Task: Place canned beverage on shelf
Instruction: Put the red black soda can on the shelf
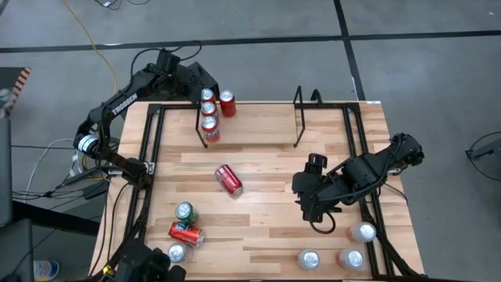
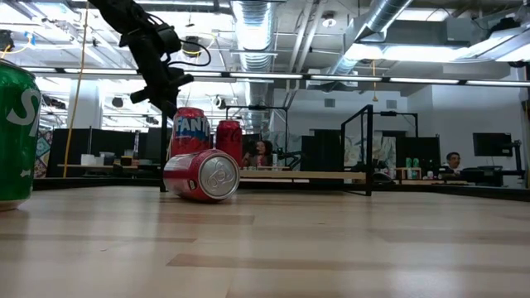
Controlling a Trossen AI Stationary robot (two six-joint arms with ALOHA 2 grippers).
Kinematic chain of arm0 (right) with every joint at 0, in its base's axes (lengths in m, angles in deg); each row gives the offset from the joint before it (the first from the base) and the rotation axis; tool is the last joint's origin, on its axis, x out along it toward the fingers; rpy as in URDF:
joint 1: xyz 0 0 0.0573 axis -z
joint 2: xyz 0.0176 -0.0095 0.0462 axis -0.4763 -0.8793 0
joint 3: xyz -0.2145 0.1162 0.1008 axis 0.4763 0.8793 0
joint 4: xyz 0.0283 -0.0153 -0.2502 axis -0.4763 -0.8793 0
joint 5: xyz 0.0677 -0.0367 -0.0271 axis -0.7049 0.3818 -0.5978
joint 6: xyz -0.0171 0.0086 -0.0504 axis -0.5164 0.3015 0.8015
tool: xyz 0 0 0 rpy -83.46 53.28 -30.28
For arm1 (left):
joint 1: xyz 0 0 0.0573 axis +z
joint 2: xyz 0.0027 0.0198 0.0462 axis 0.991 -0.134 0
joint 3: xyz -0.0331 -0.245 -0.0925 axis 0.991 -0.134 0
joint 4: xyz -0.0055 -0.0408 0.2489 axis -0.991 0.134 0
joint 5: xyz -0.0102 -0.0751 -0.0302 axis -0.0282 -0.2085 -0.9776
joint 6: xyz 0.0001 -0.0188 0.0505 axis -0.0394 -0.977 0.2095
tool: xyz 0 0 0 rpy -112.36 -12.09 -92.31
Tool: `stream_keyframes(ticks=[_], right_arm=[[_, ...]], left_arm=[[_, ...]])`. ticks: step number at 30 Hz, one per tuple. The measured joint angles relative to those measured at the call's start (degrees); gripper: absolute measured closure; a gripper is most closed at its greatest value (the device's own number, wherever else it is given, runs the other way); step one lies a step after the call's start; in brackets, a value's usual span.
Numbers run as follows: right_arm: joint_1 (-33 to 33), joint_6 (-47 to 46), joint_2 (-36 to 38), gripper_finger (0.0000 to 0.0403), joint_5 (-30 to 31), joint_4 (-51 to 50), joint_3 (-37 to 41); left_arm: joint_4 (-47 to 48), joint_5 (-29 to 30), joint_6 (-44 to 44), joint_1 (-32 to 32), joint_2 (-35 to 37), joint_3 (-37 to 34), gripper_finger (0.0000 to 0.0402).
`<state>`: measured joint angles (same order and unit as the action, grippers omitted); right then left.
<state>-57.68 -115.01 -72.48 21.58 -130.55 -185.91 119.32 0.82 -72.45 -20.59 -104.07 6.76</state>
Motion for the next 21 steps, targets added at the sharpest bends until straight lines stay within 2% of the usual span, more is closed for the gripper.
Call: stream_keyframes(ticks=[7,14,21], right_arm=[[0.00,0.00,0.00,0.0058,0.00,0.00,0.00],[0.00,-0.02,0.00,0.0058,-0.02,0.00,0.00],[0.00,-0.02,0.00,0.0058,-0.02,0.00,0.00]], left_arm=[[0.06,-1.67,-0.38,0.00,0.00,-0.27,0.0402],[-5.63,-4.22,-2.86,0.38,0.00,-6.46,0.0401],[-8.91,-4.81,-3.54,0.37,0.02,-7.43,0.0401]])
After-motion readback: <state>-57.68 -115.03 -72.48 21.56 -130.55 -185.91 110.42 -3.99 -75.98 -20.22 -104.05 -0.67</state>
